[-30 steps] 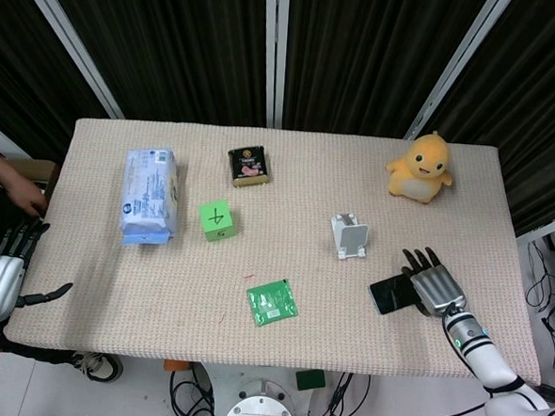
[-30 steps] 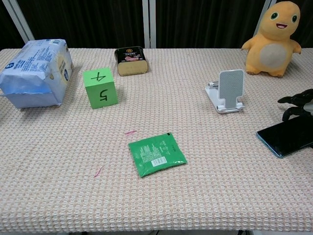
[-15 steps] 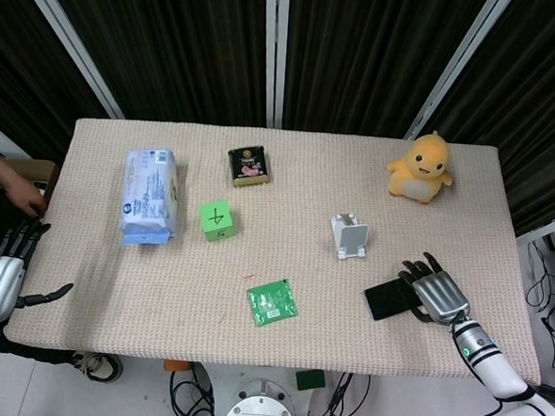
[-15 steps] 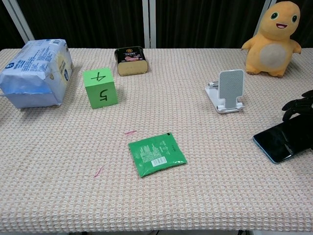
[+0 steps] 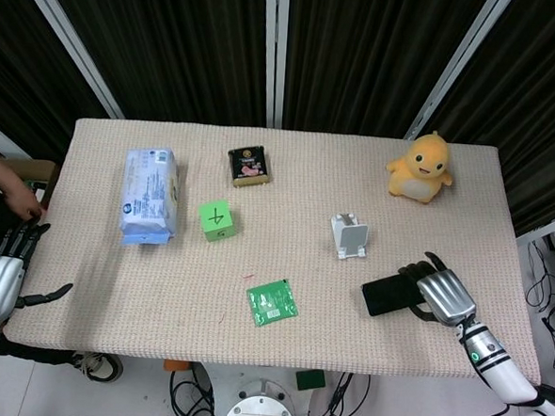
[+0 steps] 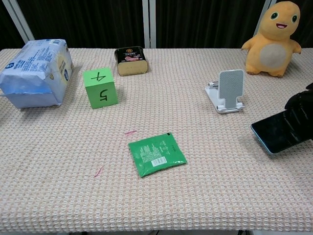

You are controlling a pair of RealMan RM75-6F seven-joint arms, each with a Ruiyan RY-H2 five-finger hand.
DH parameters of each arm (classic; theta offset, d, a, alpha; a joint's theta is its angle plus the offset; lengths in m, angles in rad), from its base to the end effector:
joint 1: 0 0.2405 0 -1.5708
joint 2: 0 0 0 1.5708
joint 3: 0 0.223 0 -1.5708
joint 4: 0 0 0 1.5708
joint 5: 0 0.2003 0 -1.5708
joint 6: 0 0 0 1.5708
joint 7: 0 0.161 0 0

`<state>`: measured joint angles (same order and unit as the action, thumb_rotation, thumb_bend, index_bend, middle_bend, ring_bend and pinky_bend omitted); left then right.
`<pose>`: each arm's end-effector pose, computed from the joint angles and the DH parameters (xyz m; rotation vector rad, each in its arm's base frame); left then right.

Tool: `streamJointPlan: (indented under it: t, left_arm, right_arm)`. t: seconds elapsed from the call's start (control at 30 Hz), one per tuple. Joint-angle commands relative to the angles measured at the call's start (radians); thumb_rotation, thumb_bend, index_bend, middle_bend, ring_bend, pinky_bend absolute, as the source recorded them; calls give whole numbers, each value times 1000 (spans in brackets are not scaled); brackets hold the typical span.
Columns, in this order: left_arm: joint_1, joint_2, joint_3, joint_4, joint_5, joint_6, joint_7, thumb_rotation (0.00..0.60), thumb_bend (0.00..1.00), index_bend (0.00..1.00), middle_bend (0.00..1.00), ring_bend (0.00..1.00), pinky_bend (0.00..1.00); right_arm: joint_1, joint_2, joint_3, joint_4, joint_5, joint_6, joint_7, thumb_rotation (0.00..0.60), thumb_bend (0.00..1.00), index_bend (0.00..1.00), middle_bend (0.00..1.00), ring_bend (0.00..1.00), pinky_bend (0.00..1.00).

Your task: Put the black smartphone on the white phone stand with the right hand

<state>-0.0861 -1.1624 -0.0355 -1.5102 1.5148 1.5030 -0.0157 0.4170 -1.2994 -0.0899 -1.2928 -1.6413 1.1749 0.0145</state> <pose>-0.2903 0.1934 0.1501 -1.4023 -0.8604 -0.8854 -0.2661 -0.2542 0.0592 1.9668 -0.7706 0.7457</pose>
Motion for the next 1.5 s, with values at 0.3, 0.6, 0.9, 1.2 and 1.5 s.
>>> streamJointPlan:
  t: [0.3,0.6,0.9,1.2,1.5]
  left_arm:
    - [5,0,-2,4,4,13,-10,363,65,115,57,15,136]
    - [4,4,-5,-5,4,15,1,362,65,115,57,15,136]
    - [7,-14,-11,19,-23,6,-3,363,64,115,57,15,136]
    - [4,-23,-18,33,-32,0,-8,361,65,115,57,15,136]
    - [6,-22,-16,48,-37,-5,-20,362,65,115,57,15,136]
  right_arm:
    - [15,190,120,-172,-141,257,-223,600,673,867,711,658,234]
    - [305,268,145,8,-561,121,-583,600,630,789,665,658,216]
    - [519,257,54,209,-784,133,-378,600,643,690,597,632,119]
    - [546,181,30,311,-752,95,-377,600,642,637,563,542,0]
    - [523,55,10,463,-687,119,-384,600,642,633,561,538,0]
